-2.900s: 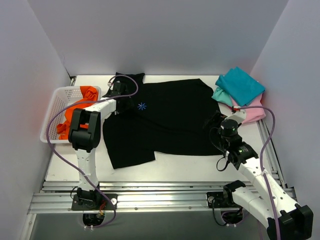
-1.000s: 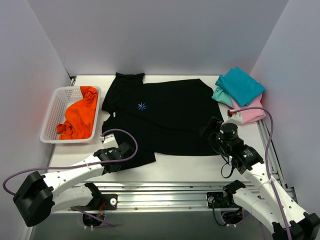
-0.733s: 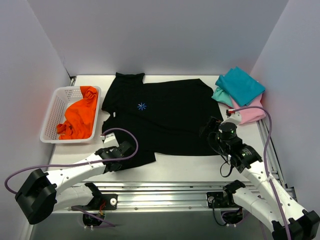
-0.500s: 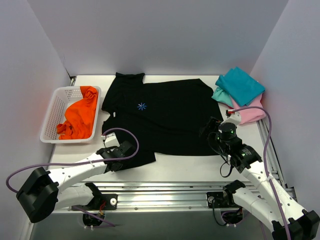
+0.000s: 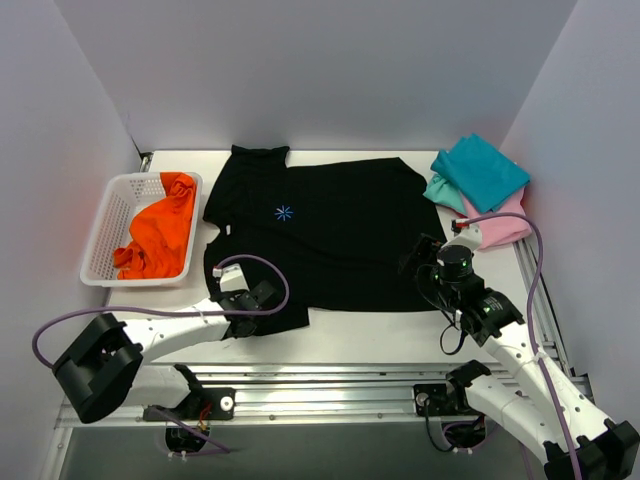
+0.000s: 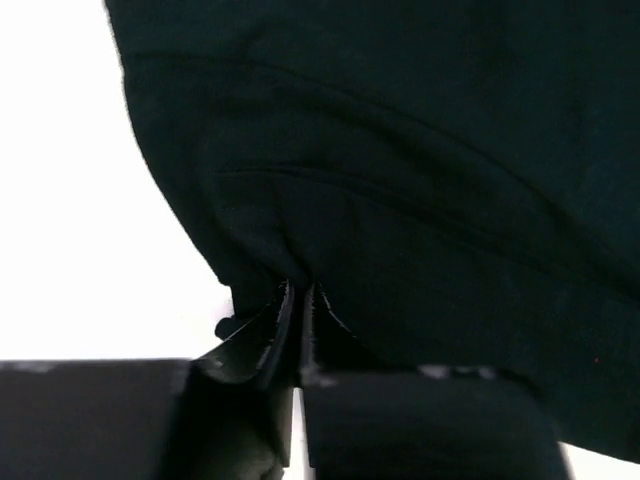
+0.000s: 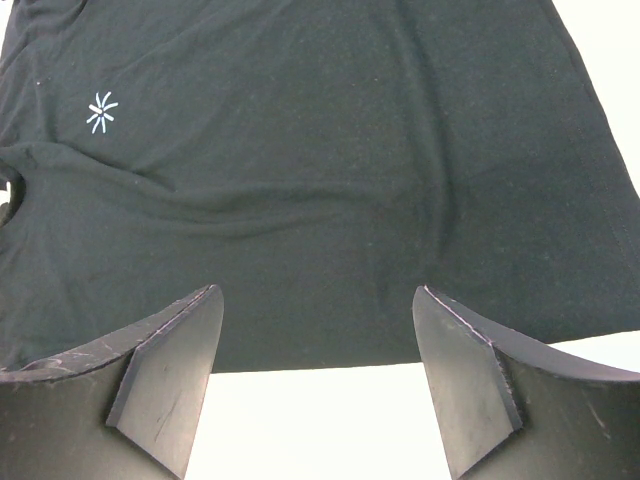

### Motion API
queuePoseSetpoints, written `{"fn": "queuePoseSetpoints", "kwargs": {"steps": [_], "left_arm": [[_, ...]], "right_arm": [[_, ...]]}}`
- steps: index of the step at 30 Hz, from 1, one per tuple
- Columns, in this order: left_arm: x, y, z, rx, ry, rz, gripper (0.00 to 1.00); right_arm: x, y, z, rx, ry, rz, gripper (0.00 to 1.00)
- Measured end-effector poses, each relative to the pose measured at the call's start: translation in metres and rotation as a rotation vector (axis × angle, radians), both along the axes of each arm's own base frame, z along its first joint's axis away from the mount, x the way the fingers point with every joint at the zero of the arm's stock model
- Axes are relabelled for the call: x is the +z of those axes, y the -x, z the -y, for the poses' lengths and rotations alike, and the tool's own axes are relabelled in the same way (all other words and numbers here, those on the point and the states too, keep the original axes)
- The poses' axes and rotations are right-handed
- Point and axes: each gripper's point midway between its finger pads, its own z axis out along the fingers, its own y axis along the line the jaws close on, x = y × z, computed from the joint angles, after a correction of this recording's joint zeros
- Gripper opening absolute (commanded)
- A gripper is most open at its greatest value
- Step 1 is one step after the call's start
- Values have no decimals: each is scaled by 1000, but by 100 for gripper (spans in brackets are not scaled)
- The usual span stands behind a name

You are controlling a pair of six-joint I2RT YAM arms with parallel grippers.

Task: Fold and stack the t-shirts
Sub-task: Flatten the tshirt out

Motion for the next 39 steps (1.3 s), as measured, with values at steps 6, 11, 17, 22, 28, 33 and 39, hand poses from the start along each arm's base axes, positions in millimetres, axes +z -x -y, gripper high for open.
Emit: {"fn": "queuePoseSetpoints", "kwargs": {"steps": [6,11,17,22,28,33,39], "left_arm": [[1,-11,7,-2,-9,27,2],[6,-5,11,-17,22,14,2],[47,2,8,-43,98,76,2],[77,-15,3,-25,126,156,2],[60,-18,-10,-29,103,128,2],[59,-24,-19,-35,129,133,2],[59,-35,-14,-70,198,149,2]], "right_arm": [[0,0,0,1,2,0,73],[0,-1,2,-12,6,3,73],[-19,-5,-8,2,-30,-32,76],[-109,12,-20,26,-5,-295,74],[-134,40,14,-201,26,-402,77],[-122,37,48,-497,103,-430,76],[-130,30,75,-768,312,-535,70]]}}
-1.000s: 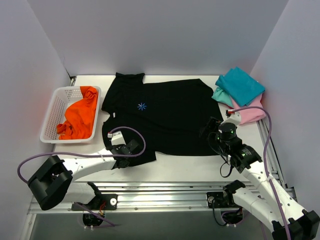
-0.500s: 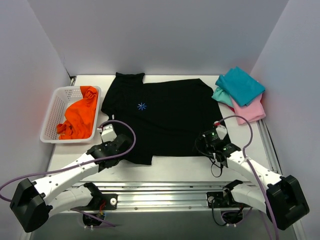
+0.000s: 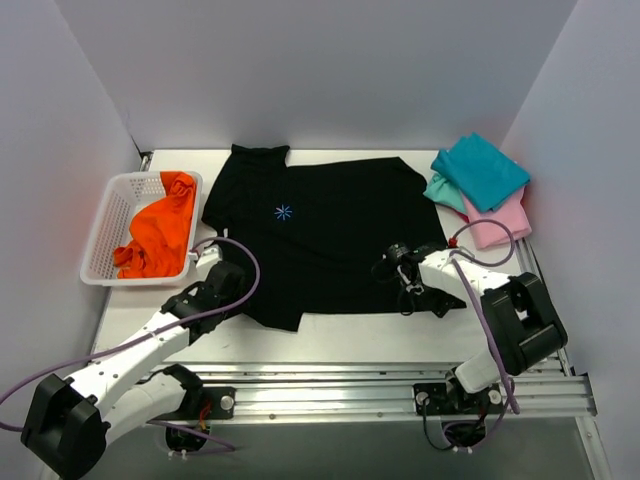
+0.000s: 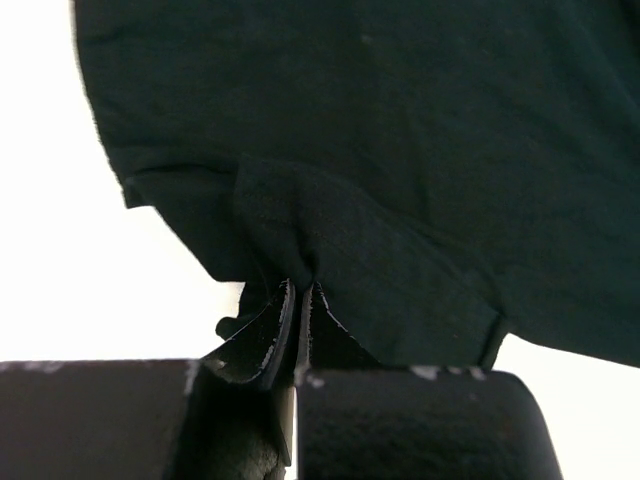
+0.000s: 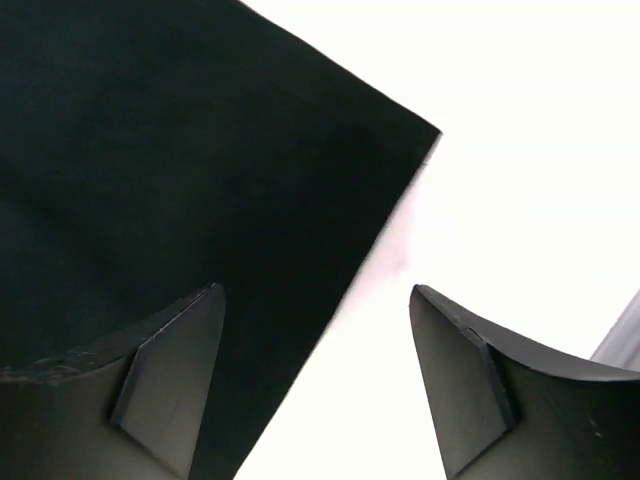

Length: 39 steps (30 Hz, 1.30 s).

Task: Fold and stack the t-shirts
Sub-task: Flatten the tshirt out

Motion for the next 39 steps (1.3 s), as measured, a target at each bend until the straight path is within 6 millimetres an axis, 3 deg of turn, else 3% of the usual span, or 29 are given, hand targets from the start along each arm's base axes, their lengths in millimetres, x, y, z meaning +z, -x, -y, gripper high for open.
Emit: {"fn": "queuePoseSetpoints", "kwargs": {"steps": [4,8,14,22,27,28,30,32,39], "left_arm": [[-9,1,9,-43,27,-19,2],[-17,4,11,-68,38,-40,2],[-16,2,14,-77,59,-35,2],[-15,1,14,-76,65,-32,2],[-15,0,13,-72,65,-31,2],[-15,0,13,-71,65,-31,2],[-15,0,13,-71,65,-31,2],[-15,0,13,-71,65,-31,2],[-15,0,13,-71,64,-32,2]], "right_arm": [[-16,13,12,-44,16,-55,59],[-23,22,30,-114,-1,-67,65],[-21,17,40,-118,-87,4,73],[-32,18,53,-112,-199,52,71],[-31,7,56,-87,-226,81,41],[-31,4,57,-79,-230,91,26],[-32,-3,58,-63,-251,117,20],[-32,-10,64,-77,-276,147,9],[-32,-39,65,-25,-342,234,0]]}}
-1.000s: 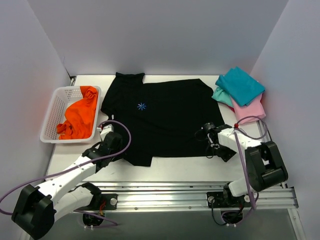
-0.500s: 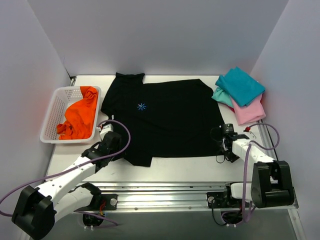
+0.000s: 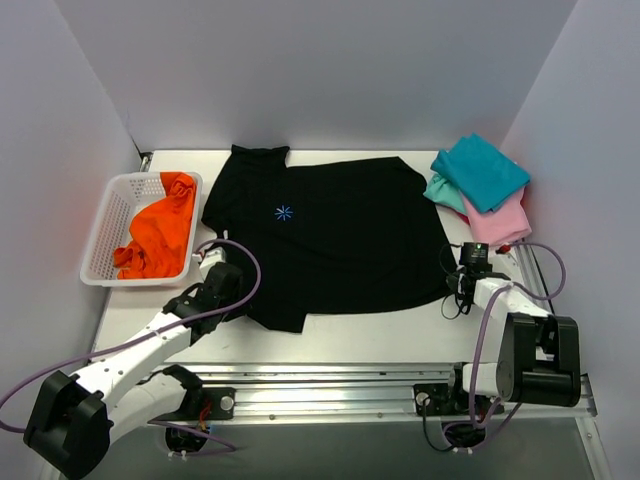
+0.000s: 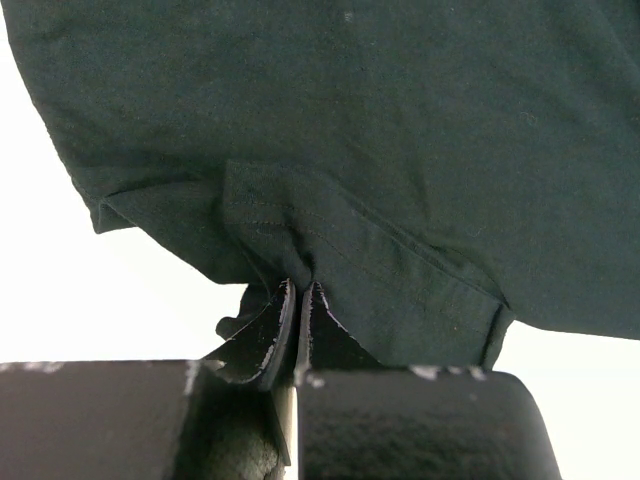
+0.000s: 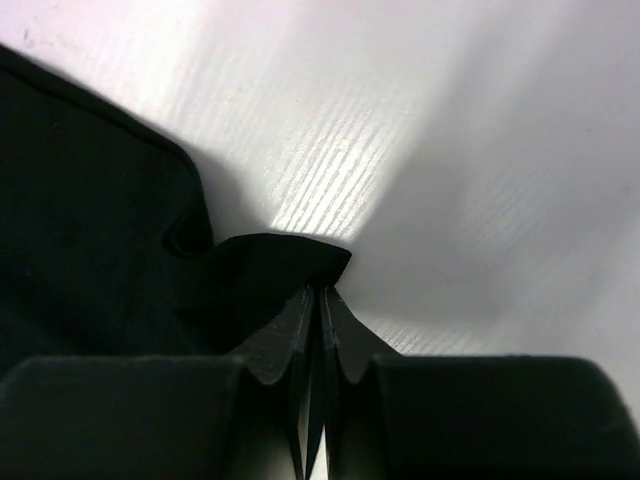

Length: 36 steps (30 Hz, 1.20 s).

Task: Fold and stack the t-shirts
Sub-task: Flatten the tshirt out, then fold the tshirt

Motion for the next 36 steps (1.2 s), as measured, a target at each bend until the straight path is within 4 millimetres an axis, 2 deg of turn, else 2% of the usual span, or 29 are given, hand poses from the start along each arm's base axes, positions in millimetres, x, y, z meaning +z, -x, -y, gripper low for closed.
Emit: {"fn": "queuePoseSetpoints", "kwargs": {"steps": [4,9,12,15,22,25,33,36], "left_arm": [[0,0,0,0,-1,-1,2],[4,8,-5,-8,-9,-6,2],[22,13,-4,-26,13,35,2],[38,19,5,-67,35,63,2],[51,31,17,-121,30,46,2],[70,27,15,-107,17,63,2],[148,-1,13,-50,32,207,2],[167,-12,8,-19,25,244,2]], "right_arm": [[1,5,-7,26,-29,29,0],[7,33,-21,57,-70,39,0],[28,36,-26,72,-69,102,0],[52,40,-33,92,-66,172,0],[87,53,-33,86,-47,220,0],[99,52,-31,79,-36,232,0],[130,33,-27,70,-18,259,0],[136,25,-26,66,-10,265,0]]}}
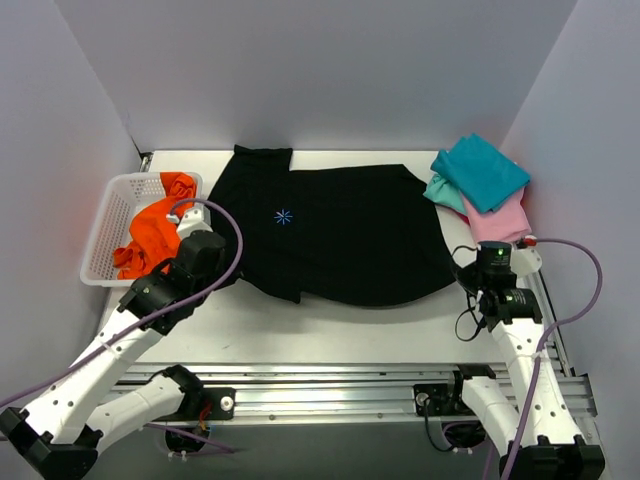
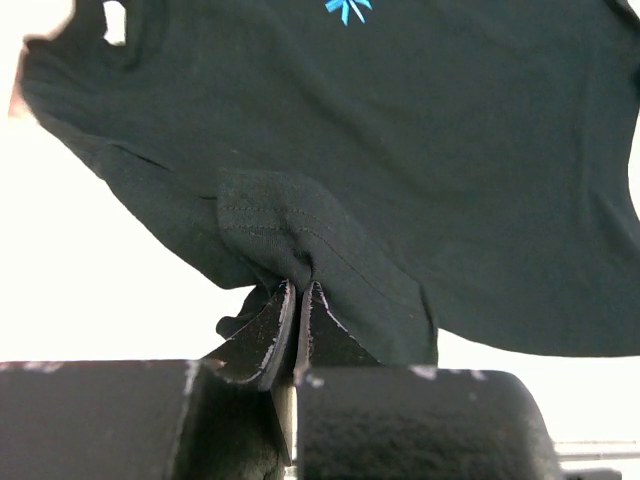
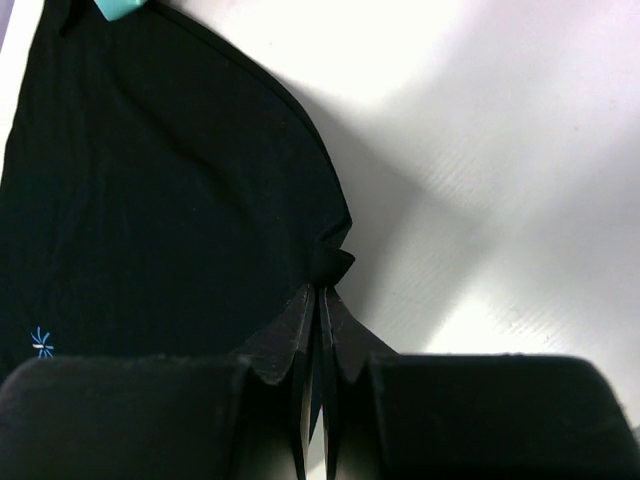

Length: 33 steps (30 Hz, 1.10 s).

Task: Fold and stack the t-shirts
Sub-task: Fold the tshirt

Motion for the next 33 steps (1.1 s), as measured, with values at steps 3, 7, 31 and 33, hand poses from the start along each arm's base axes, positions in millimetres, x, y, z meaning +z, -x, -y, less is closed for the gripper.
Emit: {"fn": "queuePoseSetpoints", "kwargs": {"steps": [3,7,31,33], "left_arm": [[2,-11,-6,30,-21,-6,2],[-12,-32,-15,77,-68,-53,2],[-132,-285,-36,52,51,-248,65],[-150,-312,-30,20,89,-257,67]], "right_arm": [[3,-9,1,-3,7,7,0],[-2,-26,2,-4,11,-15,0],[-109,-197,6,-42,-4,-231,14],[-122,-209,6,-33,3,-251,94]]}}
